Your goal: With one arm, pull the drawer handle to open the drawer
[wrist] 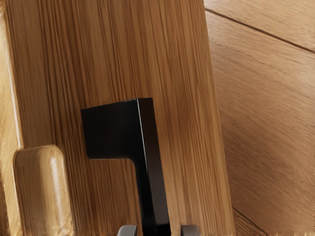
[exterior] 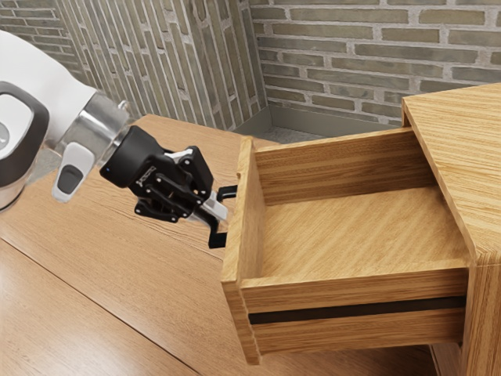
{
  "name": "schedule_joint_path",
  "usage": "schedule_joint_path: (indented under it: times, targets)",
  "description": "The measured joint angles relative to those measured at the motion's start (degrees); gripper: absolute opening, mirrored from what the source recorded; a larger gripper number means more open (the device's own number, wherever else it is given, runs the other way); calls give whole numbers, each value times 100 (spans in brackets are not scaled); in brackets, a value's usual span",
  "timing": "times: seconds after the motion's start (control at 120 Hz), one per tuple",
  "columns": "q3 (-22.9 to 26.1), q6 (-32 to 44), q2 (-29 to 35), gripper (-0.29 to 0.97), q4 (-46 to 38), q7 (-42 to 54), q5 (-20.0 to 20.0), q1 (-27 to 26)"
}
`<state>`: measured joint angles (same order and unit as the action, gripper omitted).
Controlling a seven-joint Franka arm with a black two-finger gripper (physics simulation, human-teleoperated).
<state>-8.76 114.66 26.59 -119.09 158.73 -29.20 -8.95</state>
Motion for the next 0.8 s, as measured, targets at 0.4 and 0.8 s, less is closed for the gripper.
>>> schedule_joint_path:
  times: [0.4,0.8]
  targets:
    - [17,-1209,-1177,23,3047,-829,1485,53]
    - [35,-3779,-2740,61,5190,-4010,3216,-419]
